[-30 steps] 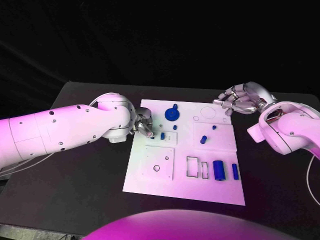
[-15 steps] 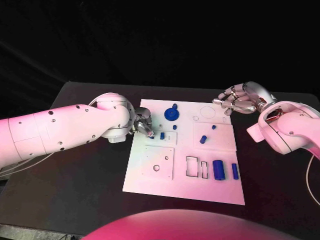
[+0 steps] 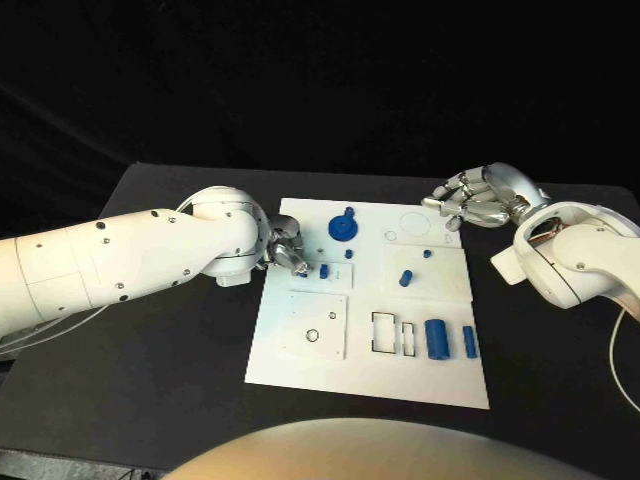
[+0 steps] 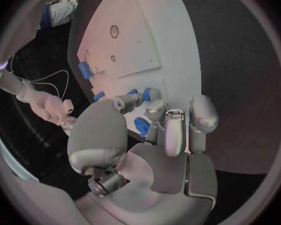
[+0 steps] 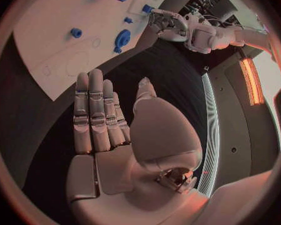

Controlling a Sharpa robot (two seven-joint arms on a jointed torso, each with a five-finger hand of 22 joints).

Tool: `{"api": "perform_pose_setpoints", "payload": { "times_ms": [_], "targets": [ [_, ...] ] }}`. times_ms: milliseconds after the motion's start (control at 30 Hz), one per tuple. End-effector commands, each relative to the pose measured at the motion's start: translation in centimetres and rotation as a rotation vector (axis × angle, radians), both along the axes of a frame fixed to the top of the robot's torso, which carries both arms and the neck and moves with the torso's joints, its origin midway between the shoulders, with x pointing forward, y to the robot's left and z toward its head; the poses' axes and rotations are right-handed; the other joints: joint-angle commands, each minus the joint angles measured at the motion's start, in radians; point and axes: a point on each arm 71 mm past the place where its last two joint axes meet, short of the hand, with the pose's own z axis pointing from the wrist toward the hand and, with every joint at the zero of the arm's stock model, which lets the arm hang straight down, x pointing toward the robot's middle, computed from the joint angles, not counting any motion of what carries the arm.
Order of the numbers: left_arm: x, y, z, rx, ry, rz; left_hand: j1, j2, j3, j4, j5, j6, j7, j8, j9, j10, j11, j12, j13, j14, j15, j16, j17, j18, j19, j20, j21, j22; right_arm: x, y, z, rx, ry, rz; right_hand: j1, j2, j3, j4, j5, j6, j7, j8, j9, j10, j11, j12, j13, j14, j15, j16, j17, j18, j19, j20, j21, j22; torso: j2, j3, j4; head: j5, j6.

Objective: Assemble the parts on the task board

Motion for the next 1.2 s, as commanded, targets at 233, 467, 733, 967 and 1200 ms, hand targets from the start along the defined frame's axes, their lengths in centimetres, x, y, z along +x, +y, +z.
{"api": "perform_pose_setpoints", "payload": {
  "times_ms": [233,467,733,967,1200],
  "targets": [
    [-0.08,-0.01,-0.3,0.002,0.024,0.002,-0.012,0.0,-0.045,0.018,-0.005,0.002,0.005,-0.006,-0.002,-0.001,-0.004,0.001,0.001,0.087,-0.009,0.006,0.191,-0.012,0.001,-0.003,-0.004,0.0,-0.03,0.05,0.02,0.0,-0.006,0.011,-0.004,0.003,-0.008,0.0,0.0,0.001,0.005,0.007,-0.002,0.001,0.001,-0.005,-0.006,-0.003,0.01,-0.011,-0.002,0.004,0.0,0.007,-0.008,-0.004,0.0,-0.0001,-0.0011,-0.002,0.001],
    [0.03,0.11,-0.35,0.005,0.024,0.008,-0.014,0.001,-0.058,0.026,-0.004,0.002,0.005,-0.008,-0.003,-0.001,-0.004,0.001,0.001,0.087,-0.009,0.006,0.191,-0.012,0.0,-0.003,-0.005,-0.002,-0.04,0.02,0.02,0.0,-0.005,0.01,-0.003,0.002,-0.01,0.0,0.0,0.0,0.006,0.008,-0.003,-0.001,0.003,-0.006,-0.013,-0.006,0.011,-0.019,-0.002,0.004,-0.002,0.008,-0.012,-0.009,0.0,0.0,-0.0005,-0.003,0.002],
    [0.15,0.21,-0.38,0.008,0.023,0.013,-0.017,0.001,-0.076,0.039,-0.004,0.003,0.006,-0.009,-0.004,-0.002,-0.003,0.001,0.001,0.087,-0.008,0.006,0.191,-0.012,0.001,-0.003,-0.005,-0.001,-0.05,0.01,0.02,0.0,-0.005,0.01,-0.004,0.002,-0.011,0.001,0.0,-0.001,0.007,0.008,-0.004,-0.002,0.004,-0.007,-0.018,-0.008,0.013,-0.024,-0.002,0.004,-0.004,0.009,-0.014,-0.012,0.0,-0.0002,0.0001,-0.003,0.003],
    [0.26,0.19,-0.42,0.007,0.023,0.017,-0.022,-0.002,-0.118,0.066,-0.003,0.006,0.007,-0.011,-0.006,-0.003,-0.002,0.001,0.002,0.087,-0.008,0.006,0.191,-0.012,0.002,-0.002,-0.006,0.0,-0.03,0.01,0.01,0.0,-0.005,0.01,-0.01,0.002,-0.014,0.001,0.0,-0.002,0.008,0.009,-0.005,-0.004,0.005,-0.008,-0.024,-0.01,0.014,-0.031,-0.002,0.004,-0.005,0.011,-0.018,-0.016,0.001,-0.001,-0.0005,-0.004,0.002],
    [0.35,0.2,-0.46,0.007,0.024,0.019,-0.023,-0.004,-0.145,0.082,-0.002,0.006,0.007,-0.013,-0.007,-0.004,-0.002,0.001,0.002,0.087,-0.007,0.006,0.191,-0.012,0.002,-0.002,-0.006,0.0,-0.03,0.0,0.01,0.0,-0.005,0.01,-0.022,0.001,-0.016,0.002,0.0,-0.004,0.009,0.01,-0.007,-0.005,0.006,-0.009,-0.032,-0.011,0.015,-0.04,-0.002,0.004,-0.007,0.012,-0.022,-0.021,0.0,-0.0008,0.0004,-0.005,0.001]
  ]
}}
